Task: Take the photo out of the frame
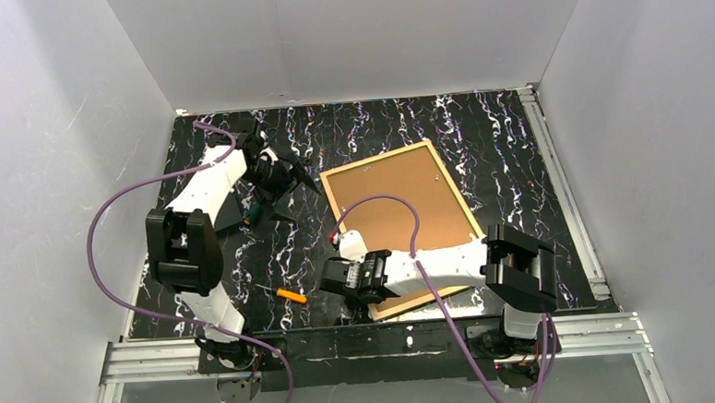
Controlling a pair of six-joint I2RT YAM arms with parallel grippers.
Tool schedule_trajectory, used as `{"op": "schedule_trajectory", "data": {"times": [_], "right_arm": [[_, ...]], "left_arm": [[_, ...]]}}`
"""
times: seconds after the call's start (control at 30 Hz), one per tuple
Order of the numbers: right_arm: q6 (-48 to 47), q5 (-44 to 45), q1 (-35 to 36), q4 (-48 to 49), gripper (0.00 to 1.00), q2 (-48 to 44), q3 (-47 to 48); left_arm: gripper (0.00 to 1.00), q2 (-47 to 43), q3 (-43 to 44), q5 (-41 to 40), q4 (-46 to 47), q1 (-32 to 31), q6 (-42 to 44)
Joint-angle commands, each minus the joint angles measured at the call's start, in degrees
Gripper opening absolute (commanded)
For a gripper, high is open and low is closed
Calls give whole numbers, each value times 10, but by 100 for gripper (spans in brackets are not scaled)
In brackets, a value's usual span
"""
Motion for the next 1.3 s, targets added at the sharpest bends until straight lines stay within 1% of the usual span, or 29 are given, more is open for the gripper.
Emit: {"op": "schedule_trajectory", "data": {"times": [0.0, 0.1, 0.13, 0.2, 0.27, 0.3, 0.43, 0.53, 0.67, 0.7, 0.77, 0.83, 0.87, 0.9, 1.1, 1.27], "right_arm": [[-3, 7, 3, -1, 35, 2, 17], [-4, 8, 3, 4, 35, 3, 15], [-5, 4, 3, 9, 33, 3, 13], [-4, 2, 3, 10, 23, 4, 13], [0, 10, 3, 5, 7, -6, 11], [2, 11, 3, 6, 2, -16, 5], [10, 7, -5, 31, 1, -84, -31], [8, -1, -19, 60, 1, -145, -70], [-11, -38, -53, 105, 1, -227, -117], [-17, -48, -60, 120, 1, -250, -126], [-27, -63, -74, 135, 1, -278, -137], [-31, -71, -86, 134, 1, -298, -141], [-33, -72, -92, 131, 1, -307, -141], [-33, -73, -96, 128, 1, -317, -143], [-35, -97, -120, 136, 1, -368, -159], [-32, -103, -126, 139, 1, -381, -167]], "left_arm": [[91, 19, -2, 37, -55, -5, -2], [91, 29, -3, 42, -52, -10, -2], [92, 32, -4, 49, -48, -10, -6], [92, 40, -10, 77, -29, -10, -20], [92, 39, -29, 108, 10, -11, -41], [92, 37, -39, 120, 32, -13, -48], [91, 39, -69, 149, 96, -21, -69], [88, 39, -102, 187, 181, -23, -120], [87, 28, -135, 196, 271, -32, -138], [86, 27, -144, 203, 312, -36, -154], [84, 27, -176, 225, 430, -45, -213], [80, 30, -206, 235, 538, -56, -272], [79, 33, -214, 236, 572, -59, -290], [77, 35, -219, 238, 589, -64, -299], [68, 36, -229, 231, 621, -92, -303], [53, 36, -230, 228, 612, -110, -293]]}}
